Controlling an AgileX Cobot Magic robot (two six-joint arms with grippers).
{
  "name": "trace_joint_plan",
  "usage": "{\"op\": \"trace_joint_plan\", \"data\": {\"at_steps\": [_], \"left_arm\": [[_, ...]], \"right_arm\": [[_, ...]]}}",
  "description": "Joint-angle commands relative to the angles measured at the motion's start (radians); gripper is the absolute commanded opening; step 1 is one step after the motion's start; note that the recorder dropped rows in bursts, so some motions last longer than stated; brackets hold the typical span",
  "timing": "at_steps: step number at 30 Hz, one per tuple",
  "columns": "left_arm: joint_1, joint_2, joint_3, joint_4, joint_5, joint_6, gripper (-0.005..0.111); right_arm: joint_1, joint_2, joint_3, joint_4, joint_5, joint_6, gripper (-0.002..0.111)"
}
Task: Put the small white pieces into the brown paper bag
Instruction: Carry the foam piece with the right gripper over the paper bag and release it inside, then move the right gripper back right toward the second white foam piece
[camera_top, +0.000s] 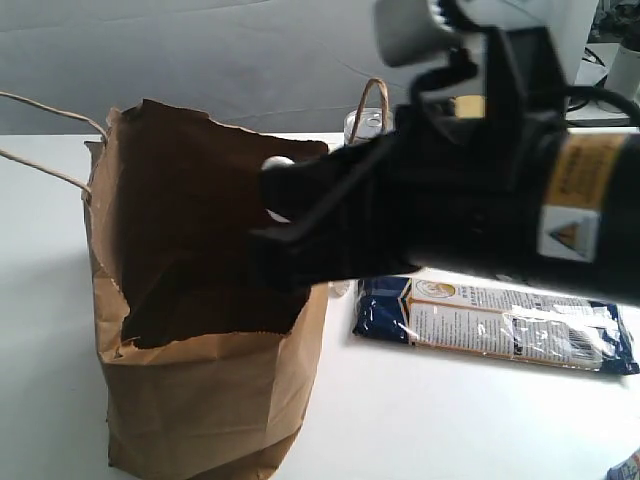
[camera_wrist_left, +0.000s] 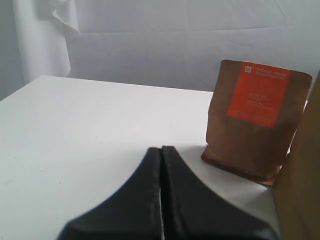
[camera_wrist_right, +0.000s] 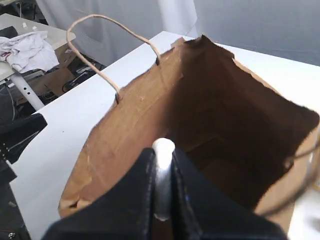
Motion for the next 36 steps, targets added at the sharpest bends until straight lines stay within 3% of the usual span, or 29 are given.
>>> {"op": "trace_joint_plan", "data": {"at_steps": [1, 6, 8, 9, 11, 13, 18, 22, 25, 31, 36], "left_arm": [[-0.004, -0.003, 0.004, -0.008, -0.005, -0.004, 0.0], [-0.004, -0.003, 0.004, -0.008, -0.005, -0.004, 0.0], [-0.004, -0.003, 0.004, -0.008, -0.005, -0.004, 0.0], [-0.004, -0.003, 0.004, -0.008, -0.005, -0.004, 0.0], [-0.004, -0.003, 0.004, -0.008, -0.005, -0.004, 0.0], [-0.004, -0.003, 0.004, -0.008, -0.005, -0.004, 0.0], [-0.004, -0.003, 0.004, -0.008, -0.005, -0.004, 0.0], [-0.004, -0.003, 0.004, -0.008, -0.005, -0.004, 0.0], [-0.004, -0.003, 0.004, -0.008, -0.005, -0.004, 0.0], [-0.004, -0.003, 0.004, -0.008, -0.005, -0.004, 0.0], [-0.004, -0.003, 0.004, -0.008, -0.005, -0.004, 0.0]], "right_arm": [[0.005, 0.138, -0.116, -0.039, -0.008, -0.011, 0.0], [0.005, 0.264, -0.219, -0.039, 0.042, -0.011, 0.001], [0.005, 0.308, -0.246, -0.039, 0.053, -0.011, 0.013], [0.005, 0.319, -0.246, -0.037, 0.054, -0.008, 0.027], [0.005, 0.321, -0.246, -0.037, 0.067, 0.003, 0.046], [0.005, 0.321, -0.246, -0.037, 0.072, 0.01, 0.051], [0.036, 0.267, -0.246, -0.037, 0.072, 0.026, 0.042], [0.084, 0.17, -0.233, -0.037, 0.13, 0.047, 0.022], [0.106, 0.064, -0.158, -0.037, 0.158, 0.078, 0.0], [0.102, -0.143, 0.025, -0.069, 0.187, 0.144, 0.0], [-0.053, -0.273, 0.114, -0.099, 0.329, 0.172, 0.0]]}}
